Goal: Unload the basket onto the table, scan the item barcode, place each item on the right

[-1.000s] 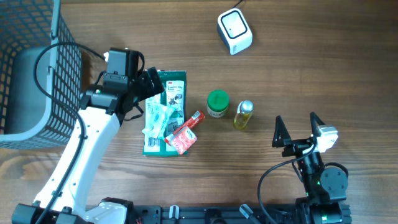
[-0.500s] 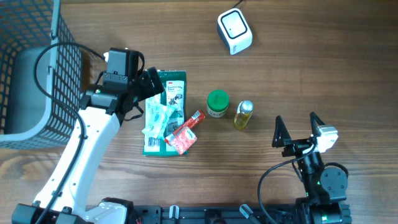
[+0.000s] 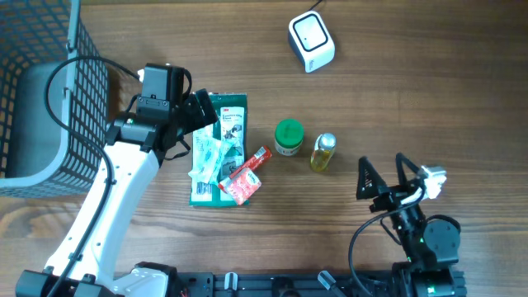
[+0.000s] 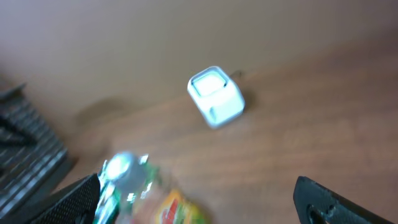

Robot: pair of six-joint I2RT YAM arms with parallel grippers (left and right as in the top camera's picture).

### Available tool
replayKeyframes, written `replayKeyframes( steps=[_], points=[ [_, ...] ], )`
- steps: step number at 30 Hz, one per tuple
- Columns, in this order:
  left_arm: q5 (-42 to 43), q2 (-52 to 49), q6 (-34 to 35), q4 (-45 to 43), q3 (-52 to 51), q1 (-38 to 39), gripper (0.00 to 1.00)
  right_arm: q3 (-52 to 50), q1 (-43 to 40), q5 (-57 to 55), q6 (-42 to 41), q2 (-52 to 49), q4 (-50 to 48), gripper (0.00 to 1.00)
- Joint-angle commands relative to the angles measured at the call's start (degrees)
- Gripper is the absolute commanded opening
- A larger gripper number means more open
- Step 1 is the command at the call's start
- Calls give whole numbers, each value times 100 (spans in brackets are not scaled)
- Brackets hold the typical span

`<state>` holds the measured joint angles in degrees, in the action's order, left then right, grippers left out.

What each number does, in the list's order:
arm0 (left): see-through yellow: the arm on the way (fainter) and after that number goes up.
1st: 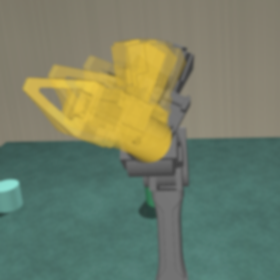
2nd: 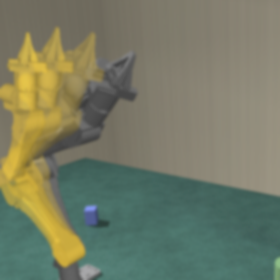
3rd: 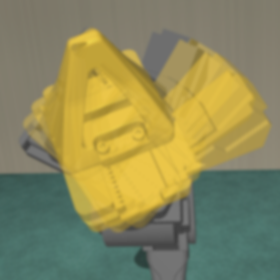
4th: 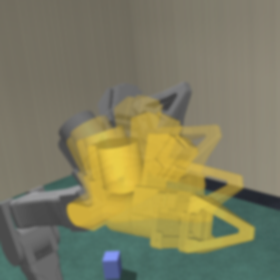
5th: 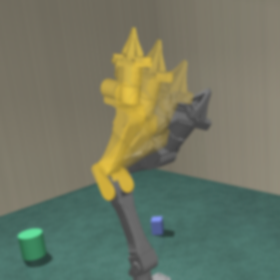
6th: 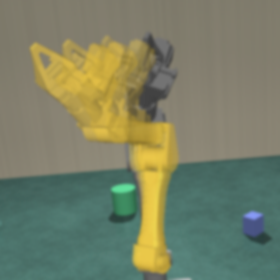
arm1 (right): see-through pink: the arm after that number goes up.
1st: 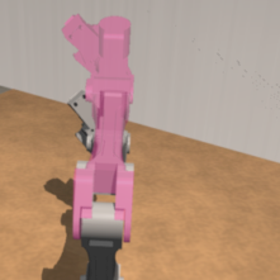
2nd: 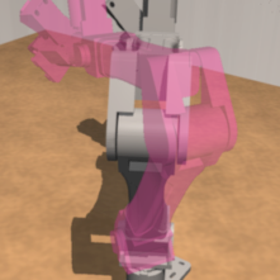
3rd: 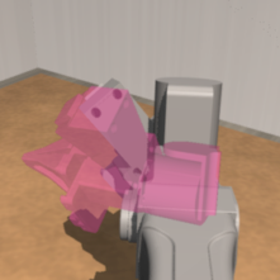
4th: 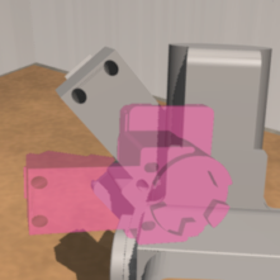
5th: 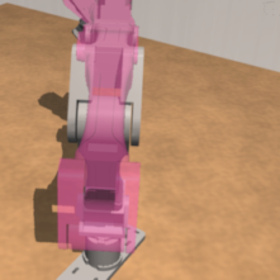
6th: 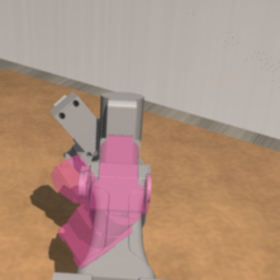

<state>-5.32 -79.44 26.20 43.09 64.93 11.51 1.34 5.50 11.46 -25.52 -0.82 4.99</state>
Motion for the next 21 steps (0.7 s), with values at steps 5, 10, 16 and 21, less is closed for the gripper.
replayKeyframes(
  steps=[5,10,16,21],
  points=[
    [-57,11,-48,-13,2,-28,100,1945,17,625,-157,-186,1834,100],
    [-55,11,-50,-13,2,-28,100,3606,17,881,-142,-1067,3204,100],
    [-57,11,-50,-13,2,-28,100,5757,17,1060,177,-2879,5313,100],
    [-57,11,-48,-13,2,-28,100,6863,17,1093,247,-4299,6592,100]
  ],
)
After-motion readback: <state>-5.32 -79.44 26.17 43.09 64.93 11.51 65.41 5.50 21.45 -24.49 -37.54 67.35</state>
